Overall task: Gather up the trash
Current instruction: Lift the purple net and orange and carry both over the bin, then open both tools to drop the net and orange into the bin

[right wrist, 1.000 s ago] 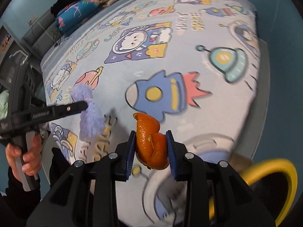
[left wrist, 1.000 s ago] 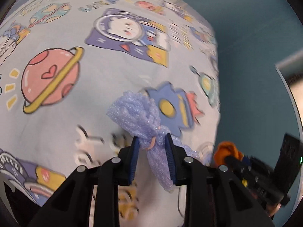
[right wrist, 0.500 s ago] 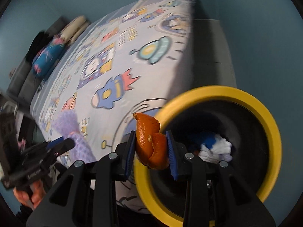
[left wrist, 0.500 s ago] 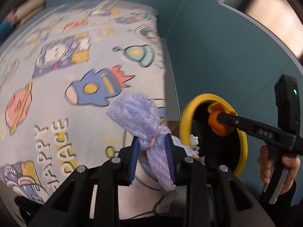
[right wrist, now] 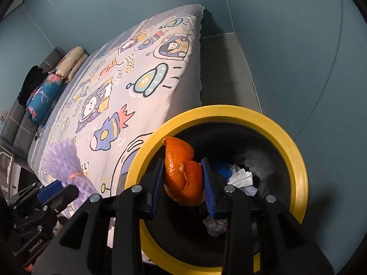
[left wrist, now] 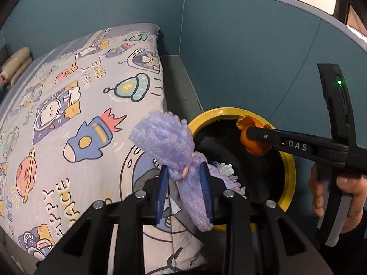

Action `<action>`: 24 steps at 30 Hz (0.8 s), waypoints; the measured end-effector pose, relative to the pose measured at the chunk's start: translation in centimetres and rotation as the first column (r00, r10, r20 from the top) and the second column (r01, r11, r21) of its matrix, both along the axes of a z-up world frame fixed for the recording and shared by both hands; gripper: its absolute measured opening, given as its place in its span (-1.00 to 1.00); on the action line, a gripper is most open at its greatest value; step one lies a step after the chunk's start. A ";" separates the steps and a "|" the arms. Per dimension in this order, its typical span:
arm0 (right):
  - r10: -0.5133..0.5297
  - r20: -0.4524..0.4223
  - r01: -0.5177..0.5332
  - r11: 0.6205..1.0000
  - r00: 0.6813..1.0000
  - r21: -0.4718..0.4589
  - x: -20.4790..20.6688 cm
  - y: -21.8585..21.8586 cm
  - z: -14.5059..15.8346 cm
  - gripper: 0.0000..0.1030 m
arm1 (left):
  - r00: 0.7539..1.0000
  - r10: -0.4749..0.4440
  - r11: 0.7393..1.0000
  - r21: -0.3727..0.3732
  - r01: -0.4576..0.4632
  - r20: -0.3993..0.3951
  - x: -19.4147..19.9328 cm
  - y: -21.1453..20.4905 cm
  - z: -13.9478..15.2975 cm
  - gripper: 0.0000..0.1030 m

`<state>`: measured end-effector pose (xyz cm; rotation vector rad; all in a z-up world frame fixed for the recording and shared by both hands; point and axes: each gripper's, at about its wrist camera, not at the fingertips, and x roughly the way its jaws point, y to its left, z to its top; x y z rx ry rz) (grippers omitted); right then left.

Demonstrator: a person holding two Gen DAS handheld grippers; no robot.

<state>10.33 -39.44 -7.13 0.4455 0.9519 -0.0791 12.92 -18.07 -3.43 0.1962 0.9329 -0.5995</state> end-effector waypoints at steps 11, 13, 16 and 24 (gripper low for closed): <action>-0.030 -0.022 0.030 0.999 0.999 0.019 0.0 -1.5 -2.2 -0.41 | 0.999 -0.035 0.998 0.054 0.033 0.039 -0.6 -3.5 -0.8 -0.50; -0.034 -0.029 0.035 0.999 0.999 0.034 0.0 -1.9 -2.6 -0.41 | 0.999 -0.034 0.998 0.060 0.032 0.032 -0.4 -3.9 -1.1 -0.49; -0.038 -0.040 0.040 0.998 0.998 0.047 0.0 -2.3 -3.2 -0.41 | 0.999 -0.032 0.998 0.056 0.031 0.014 -0.1 -4.4 -1.7 -0.49; -0.042 -0.070 0.046 0.997 0.997 0.057 0.5 -2.5 -4.4 -0.40 | 0.999 -0.035 0.999 0.031 0.035 -0.003 0.3 -5.4 -2.7 -0.43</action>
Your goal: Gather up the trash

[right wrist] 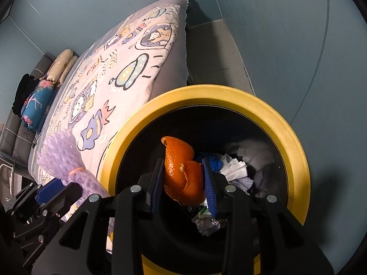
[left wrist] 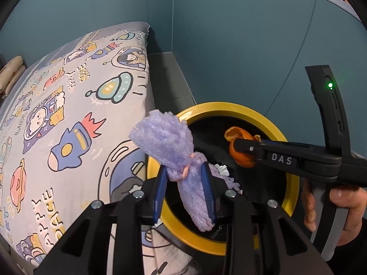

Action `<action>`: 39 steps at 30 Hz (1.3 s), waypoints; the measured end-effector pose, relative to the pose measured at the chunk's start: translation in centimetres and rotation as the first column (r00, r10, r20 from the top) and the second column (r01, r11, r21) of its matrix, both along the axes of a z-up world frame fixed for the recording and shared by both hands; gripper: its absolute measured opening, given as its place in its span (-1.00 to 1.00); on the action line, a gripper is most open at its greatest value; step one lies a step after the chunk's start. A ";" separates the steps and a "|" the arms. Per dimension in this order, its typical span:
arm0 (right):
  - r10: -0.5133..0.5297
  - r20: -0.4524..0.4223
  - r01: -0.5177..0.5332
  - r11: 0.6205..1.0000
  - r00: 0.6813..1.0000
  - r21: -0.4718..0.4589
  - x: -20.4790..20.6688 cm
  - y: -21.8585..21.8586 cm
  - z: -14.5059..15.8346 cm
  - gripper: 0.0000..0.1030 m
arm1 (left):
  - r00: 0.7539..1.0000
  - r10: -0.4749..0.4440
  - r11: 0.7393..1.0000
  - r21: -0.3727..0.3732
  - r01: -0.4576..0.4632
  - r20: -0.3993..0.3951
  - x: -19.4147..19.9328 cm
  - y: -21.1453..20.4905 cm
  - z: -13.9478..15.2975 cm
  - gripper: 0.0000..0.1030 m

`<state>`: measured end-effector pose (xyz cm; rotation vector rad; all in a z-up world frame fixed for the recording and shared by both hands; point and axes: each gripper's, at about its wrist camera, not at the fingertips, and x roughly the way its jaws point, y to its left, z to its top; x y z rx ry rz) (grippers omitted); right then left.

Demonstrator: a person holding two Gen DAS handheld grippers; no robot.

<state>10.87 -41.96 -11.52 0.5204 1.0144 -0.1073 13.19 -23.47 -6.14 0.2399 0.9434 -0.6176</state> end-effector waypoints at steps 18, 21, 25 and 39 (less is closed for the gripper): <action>-0.043 -0.016 0.043 0.999 0.999 0.021 -0.1 -1.3 -0.6 -0.14 | 0.994 0.067 0.989 -0.129 -0.077 -0.087 1.4 2.3 0.0 0.34; -0.044 -0.008 0.044 0.999 0.999 0.017 -0.2 -1.2 -0.2 -0.13 | 0.991 0.095 0.981 -0.159 -0.109 -0.093 1.8 3.7 0.4 0.35; -0.022 0.007 0.022 1.000 1.000 0.017 0.0 -0.4 0.5 -0.12 | 0.982 0.161 0.966 -0.185 -0.178 -0.100 2.5 6.4 0.6 0.36; 0.159 0.038 -0.158 0.987 0.987 -0.026 2.9 6.7 2.7 -0.04 | 0.918 0.382 0.899 -0.188 -0.396 -0.109 2.7 16.8 0.2 0.36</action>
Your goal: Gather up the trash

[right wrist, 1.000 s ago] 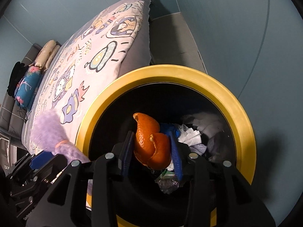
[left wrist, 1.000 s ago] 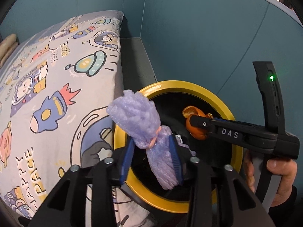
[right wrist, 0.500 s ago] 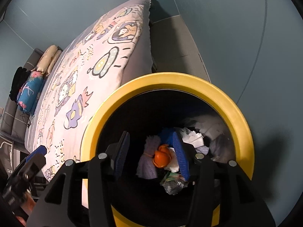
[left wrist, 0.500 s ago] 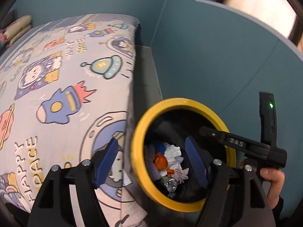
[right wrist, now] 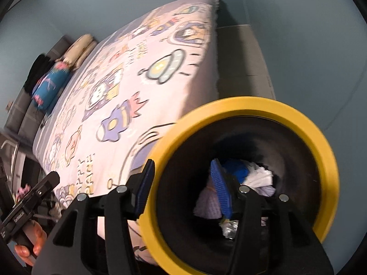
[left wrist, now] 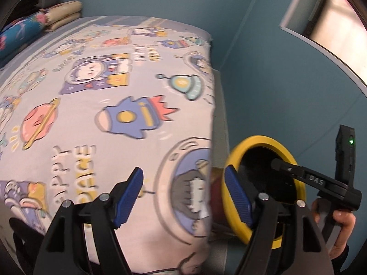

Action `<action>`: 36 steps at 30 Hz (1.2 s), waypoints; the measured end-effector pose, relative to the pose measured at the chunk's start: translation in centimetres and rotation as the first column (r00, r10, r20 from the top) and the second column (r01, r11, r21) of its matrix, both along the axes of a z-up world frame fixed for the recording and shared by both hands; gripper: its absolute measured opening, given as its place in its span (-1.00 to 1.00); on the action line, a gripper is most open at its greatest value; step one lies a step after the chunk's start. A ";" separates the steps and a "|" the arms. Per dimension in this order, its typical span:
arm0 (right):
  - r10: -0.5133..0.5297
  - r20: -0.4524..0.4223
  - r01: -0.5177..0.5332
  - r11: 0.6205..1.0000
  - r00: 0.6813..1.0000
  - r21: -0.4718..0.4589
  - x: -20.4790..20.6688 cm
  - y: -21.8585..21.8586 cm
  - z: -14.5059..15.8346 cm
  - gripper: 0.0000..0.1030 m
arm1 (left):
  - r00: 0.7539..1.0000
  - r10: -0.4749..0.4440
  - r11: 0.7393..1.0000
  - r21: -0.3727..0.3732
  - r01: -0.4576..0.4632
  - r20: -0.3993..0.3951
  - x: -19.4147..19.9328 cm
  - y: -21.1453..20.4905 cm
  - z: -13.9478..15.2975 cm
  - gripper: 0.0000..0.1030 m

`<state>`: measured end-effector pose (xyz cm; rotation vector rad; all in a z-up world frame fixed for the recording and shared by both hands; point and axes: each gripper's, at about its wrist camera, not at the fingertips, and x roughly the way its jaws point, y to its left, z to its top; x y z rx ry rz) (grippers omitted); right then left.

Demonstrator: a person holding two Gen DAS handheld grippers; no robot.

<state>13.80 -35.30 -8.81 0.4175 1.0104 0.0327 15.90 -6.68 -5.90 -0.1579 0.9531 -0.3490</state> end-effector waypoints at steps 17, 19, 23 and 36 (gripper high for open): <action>0.187 0.083 -0.180 0.980 0.979 -0.085 2.9 12.8 2.3 0.69 | 0.945 0.306 0.952 -0.001 -0.308 0.115 -3.8 13.5 -0.7 0.82; 0.195 0.116 -0.183 0.978 0.974 -0.104 2.6 13.6 2.9 0.76 | 0.930 0.334 0.941 -0.002 -0.338 0.151 -4.6 14.3 -0.3 0.84; 0.211 0.177 -0.171 0.961 0.961 -0.217 1.2 15.3 4.3 0.84 | 0.904 0.372 0.924 0.003 -0.381 0.209 -5.8 15.1 0.5 0.84; 0.177 0.411 -0.082 0.968 0.894 -0.237 -3.7 16.1 8.3 0.84 | 0.785 0.471 0.862 -0.020 -0.507 0.403 -11.2 14.8 5.1 0.84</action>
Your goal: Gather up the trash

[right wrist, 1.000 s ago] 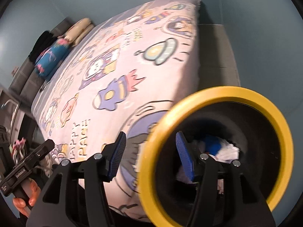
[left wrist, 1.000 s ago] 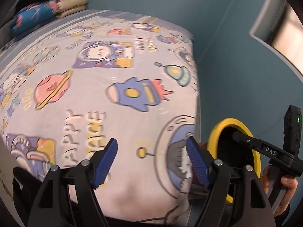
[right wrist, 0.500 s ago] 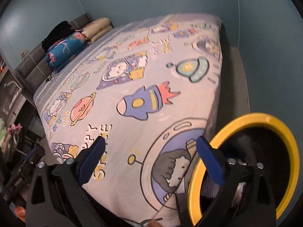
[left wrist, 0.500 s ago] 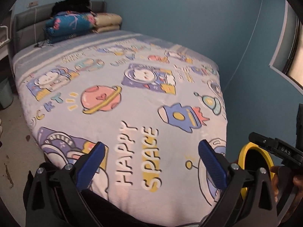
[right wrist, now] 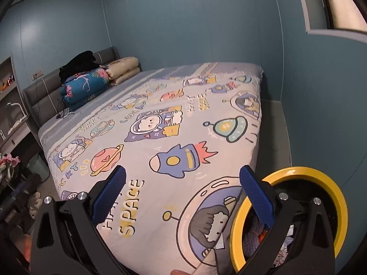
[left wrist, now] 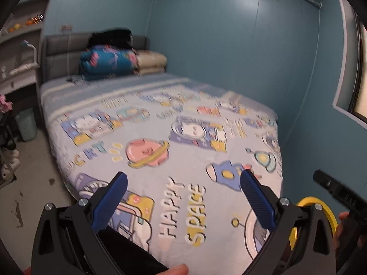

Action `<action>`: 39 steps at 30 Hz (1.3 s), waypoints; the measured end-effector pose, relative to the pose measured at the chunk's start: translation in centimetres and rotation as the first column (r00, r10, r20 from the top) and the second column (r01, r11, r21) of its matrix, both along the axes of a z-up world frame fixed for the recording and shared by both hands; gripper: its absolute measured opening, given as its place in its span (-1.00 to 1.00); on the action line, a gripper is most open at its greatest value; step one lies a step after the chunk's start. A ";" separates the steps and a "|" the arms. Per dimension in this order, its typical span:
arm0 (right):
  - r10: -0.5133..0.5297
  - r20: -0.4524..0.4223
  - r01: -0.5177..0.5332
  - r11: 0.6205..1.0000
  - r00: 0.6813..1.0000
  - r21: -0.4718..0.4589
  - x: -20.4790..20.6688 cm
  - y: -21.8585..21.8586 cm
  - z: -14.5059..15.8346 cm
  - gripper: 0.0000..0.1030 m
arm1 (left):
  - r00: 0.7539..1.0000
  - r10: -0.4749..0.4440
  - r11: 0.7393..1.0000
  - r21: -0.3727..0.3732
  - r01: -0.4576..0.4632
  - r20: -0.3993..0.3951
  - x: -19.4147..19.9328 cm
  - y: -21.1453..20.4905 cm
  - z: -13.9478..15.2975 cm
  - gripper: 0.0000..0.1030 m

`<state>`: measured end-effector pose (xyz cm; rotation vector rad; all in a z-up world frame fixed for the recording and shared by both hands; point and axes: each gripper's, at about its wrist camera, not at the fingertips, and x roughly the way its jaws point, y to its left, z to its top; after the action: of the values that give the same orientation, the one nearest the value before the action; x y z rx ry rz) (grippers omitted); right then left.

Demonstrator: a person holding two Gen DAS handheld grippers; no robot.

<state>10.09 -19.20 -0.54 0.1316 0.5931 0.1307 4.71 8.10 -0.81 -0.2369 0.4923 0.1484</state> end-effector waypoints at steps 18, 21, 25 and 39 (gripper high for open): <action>-0.107 0.173 0.118 0.992 0.979 -0.054 -5.0 1.1 0.9 0.84 | 0.996 0.014 0.995 0.093 -0.023 0.093 -5.6 -3.1 2.6 0.84; -0.117 0.165 0.125 0.991 0.979 -0.045 -5.1 1.1 0.7 0.84 | 0.993 0.023 0.995 0.098 -0.034 0.115 -6.1 -3.2 2.7 0.84; -0.116 0.148 0.123 0.992 0.982 -0.042 -5.1 1.1 0.1 0.84 | 0.991 0.022 0.993 0.110 -0.037 0.134 -6.6 -3.5 2.8 0.84; -0.113 0.127 0.119 0.992 0.985 -0.036 -4.9 1.2 -0.4 0.84 | 0.994 0.013 0.996 0.086 -0.022 0.107 -6.5 -3.2 2.1 0.84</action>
<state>5.21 -18.00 -0.92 0.1151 0.4620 0.0130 -1.74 4.90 1.26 -0.1629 0.3769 0.1727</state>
